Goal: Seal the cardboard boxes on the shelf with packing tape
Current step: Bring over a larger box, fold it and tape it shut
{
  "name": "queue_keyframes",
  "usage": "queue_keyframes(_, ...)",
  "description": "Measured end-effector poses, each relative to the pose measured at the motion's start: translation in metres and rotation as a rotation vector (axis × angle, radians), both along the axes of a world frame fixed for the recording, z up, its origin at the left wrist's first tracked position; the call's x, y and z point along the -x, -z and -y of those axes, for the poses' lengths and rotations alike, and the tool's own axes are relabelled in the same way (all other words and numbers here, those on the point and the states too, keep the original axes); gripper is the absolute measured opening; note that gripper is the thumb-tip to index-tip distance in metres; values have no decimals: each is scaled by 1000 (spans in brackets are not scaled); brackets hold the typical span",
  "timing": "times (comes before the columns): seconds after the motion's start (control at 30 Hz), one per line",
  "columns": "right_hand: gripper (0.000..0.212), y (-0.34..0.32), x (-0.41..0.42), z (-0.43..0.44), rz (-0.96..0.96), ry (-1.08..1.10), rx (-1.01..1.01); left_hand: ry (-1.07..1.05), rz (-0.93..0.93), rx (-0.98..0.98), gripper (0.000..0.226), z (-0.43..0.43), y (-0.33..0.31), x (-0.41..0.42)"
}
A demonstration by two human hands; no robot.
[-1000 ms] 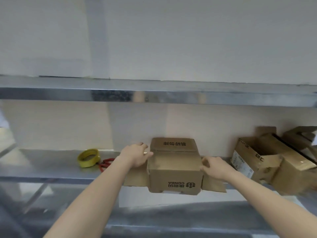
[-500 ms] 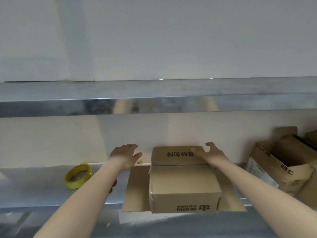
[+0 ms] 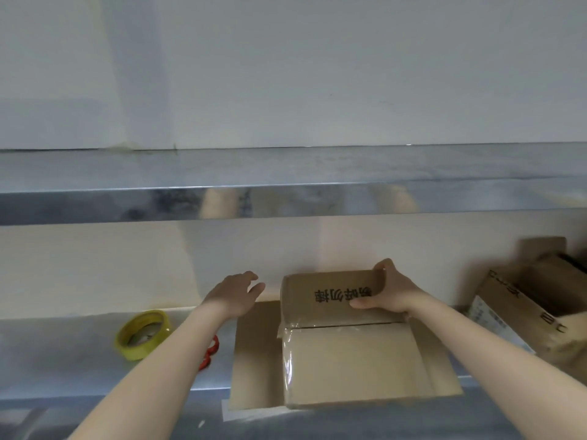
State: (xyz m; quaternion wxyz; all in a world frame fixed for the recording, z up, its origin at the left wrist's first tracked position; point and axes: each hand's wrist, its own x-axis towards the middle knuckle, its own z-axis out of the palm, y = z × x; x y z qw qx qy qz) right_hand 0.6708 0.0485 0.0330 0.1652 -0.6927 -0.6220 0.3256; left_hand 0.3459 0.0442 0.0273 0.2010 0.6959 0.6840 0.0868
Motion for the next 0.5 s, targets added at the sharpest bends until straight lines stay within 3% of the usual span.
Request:
queue_keyframes(0.2,95,-24,1,40,-21,-26,-247,-73,-70,-118,51,20,-28,-12)
queue_keyframes(0.4,90,-38,-2,94,-116,-61,-501,-216,-146,-353,51,60,-48,1)
queue_keyframes(0.5,86,-51,-6,112,-153,-52,-558,-226,-246,-358,52,75,-50,5)
